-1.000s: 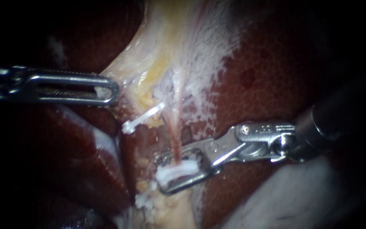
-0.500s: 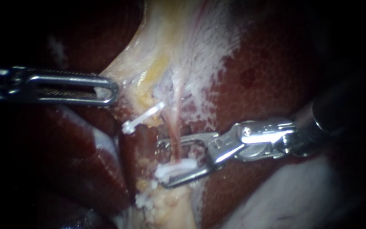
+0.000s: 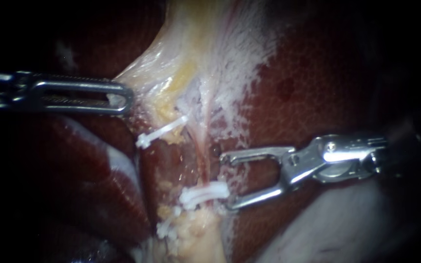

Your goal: Going back second clip right tube

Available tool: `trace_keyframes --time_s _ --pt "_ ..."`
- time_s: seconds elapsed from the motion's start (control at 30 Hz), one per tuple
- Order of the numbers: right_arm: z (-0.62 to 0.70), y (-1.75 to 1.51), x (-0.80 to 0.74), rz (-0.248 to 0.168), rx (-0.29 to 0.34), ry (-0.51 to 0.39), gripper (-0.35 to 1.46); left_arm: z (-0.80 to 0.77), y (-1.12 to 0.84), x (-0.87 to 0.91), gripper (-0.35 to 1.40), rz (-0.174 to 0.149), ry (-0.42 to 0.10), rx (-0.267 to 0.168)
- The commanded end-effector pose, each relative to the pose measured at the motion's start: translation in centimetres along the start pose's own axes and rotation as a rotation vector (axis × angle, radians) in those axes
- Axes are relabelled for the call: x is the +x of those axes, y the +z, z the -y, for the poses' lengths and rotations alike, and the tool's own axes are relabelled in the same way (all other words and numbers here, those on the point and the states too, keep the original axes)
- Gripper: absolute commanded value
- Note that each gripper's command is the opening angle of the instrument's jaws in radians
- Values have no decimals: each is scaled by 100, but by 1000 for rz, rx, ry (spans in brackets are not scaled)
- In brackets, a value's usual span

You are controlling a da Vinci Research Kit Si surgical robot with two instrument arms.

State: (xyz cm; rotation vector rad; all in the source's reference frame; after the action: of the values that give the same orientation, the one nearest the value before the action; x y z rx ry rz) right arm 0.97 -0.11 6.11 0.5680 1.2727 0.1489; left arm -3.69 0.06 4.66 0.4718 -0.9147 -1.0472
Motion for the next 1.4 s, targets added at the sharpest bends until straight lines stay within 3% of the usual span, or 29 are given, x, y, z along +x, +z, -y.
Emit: trace_keyframes --time_s 0.03,0.6,0.9,1.0,1.17,1.4 --pt "1 -5 1 -1 -4 -4 60 -1 0 0 -35 -1 0 1" --pt "12 -47 18 -6 -19 -35 60 -10 8 4 -35 -5 3 -4" --pt "15 -52 19 -6 -17 -35 60 -36 42 21 -35 -23 17 -26" --pt "15 -52 19 -6 -17 -35 60 -43 59 30 -35 -43 23 -15" --pt "15 -52 19 -6 -17 -35 60 -41 78 37 -35 -59 22 -7" --pt "16 -50 20 -6 -19 -34 60 -38 86 38 -35 -64 23 -3"
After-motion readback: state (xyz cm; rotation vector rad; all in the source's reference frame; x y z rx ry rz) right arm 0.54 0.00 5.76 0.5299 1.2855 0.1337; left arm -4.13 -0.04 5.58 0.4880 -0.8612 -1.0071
